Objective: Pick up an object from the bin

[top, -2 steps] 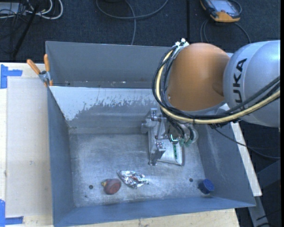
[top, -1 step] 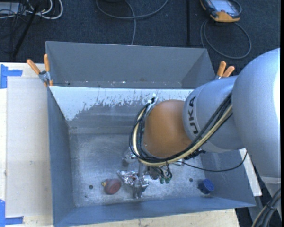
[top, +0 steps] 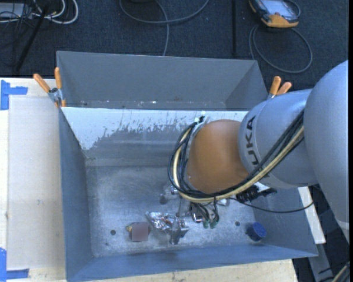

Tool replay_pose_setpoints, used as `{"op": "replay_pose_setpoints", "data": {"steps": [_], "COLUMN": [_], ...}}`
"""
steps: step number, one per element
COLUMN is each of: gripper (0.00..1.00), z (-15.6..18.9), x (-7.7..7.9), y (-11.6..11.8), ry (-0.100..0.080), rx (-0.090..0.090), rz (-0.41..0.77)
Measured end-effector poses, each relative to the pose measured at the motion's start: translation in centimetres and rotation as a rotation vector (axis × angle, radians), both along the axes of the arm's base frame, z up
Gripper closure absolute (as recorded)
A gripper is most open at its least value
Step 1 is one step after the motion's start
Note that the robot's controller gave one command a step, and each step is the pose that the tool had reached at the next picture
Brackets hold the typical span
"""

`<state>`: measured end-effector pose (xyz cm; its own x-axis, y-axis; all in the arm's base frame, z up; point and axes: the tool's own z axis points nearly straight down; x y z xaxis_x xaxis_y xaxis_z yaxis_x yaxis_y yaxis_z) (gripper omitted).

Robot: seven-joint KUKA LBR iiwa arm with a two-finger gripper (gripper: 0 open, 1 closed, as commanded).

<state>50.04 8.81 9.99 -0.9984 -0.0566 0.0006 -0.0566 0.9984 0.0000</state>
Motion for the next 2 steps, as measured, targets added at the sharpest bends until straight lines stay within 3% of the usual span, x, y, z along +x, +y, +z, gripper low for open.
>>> {"op": "replay_pose_setpoints", "data": {"steps": [1,2], "gripper": [0.00,0.00], "z": [0.3,-3.0], "x": [0.3,-0.3], "y": [2.0,-0.1], "ry": [0.001,-0.002], "rx": [-0.001,0.002], "rz": [-0.213,-0.245]}}
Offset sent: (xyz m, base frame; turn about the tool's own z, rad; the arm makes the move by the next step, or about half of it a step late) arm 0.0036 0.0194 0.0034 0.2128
